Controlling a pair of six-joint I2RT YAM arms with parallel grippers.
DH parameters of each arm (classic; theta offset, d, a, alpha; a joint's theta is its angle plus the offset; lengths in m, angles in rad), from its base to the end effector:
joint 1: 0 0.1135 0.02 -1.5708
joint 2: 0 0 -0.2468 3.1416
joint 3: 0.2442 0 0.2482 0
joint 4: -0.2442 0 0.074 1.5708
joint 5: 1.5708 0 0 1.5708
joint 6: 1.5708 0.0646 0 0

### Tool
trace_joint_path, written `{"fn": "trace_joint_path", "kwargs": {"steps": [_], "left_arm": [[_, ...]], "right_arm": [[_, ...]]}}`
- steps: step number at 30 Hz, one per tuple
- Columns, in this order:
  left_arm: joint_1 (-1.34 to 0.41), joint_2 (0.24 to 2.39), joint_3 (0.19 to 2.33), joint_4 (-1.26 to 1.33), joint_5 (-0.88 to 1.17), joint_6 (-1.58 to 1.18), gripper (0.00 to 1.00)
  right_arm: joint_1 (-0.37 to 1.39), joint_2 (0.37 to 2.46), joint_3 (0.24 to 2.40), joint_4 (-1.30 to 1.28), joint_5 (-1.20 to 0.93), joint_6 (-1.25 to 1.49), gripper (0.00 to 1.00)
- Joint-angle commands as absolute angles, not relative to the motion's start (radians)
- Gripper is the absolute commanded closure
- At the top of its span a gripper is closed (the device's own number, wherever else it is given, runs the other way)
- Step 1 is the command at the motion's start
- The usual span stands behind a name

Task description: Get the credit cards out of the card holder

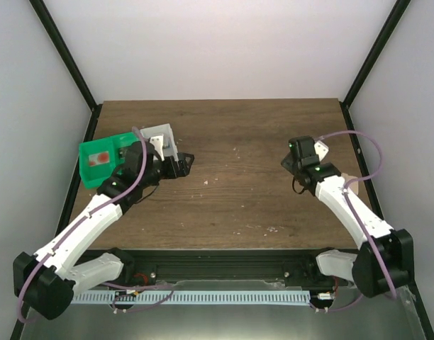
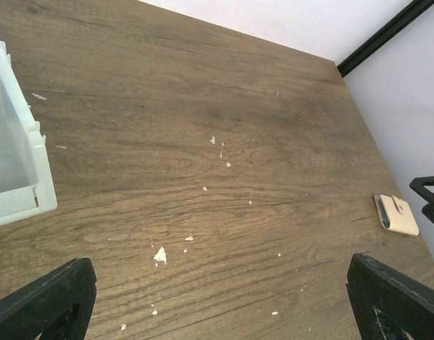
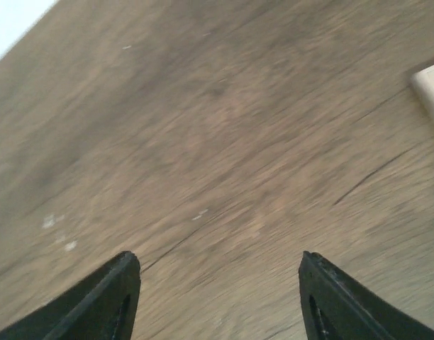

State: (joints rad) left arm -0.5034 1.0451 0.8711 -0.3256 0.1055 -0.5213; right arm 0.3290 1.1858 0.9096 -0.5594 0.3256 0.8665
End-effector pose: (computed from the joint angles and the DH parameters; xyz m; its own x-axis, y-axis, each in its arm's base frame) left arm 0.2289 -0.1338 0.2782 -0.6431 -0.2112 -0.7361 0.2772 0.8318 -0.4809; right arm 0.2585 0.0664 0.2340 -0.5330 0.5810 -0.6151 0.4682 0.8081 0.3575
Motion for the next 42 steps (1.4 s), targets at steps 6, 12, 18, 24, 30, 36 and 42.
{"fn": "trace_joint_path", "kwargs": {"steps": [6,12,18,24,30,36,42], "left_arm": [[-0.5,0.984,0.836,-0.286,0.172,-0.486,0.02],[-0.5,0.946,0.811,-0.281,0.19,-0.482,0.02],[-0.5,0.912,0.8,-0.283,0.183,-0.473,0.02],[-0.5,0.87,0.742,-0.234,0.181,-0.473,0.03],[-0.5,0.809,0.689,-0.179,0.175,-0.475,0.03],[-0.5,0.811,0.687,-0.174,0.145,-0.47,0.03],[-0.5,0.859,0.704,-0.195,0.124,-0.478,0.04]], "right_arm": [[0.06,1.282,0.871,-0.542,0.425,0.98,0.75],[-0.093,1.382,0.892,-0.524,0.58,1.015,0.77],[-0.219,1.487,0.887,-0.36,0.529,0.939,0.75],[-0.28,1.604,0.912,-0.286,0.424,0.906,0.74],[-0.324,1.644,0.91,-0.262,0.36,0.898,0.68],[-0.342,1.689,0.912,-0.225,0.265,0.861,0.61],[-0.338,1.743,0.937,-0.232,0.177,0.838,0.58]]}}
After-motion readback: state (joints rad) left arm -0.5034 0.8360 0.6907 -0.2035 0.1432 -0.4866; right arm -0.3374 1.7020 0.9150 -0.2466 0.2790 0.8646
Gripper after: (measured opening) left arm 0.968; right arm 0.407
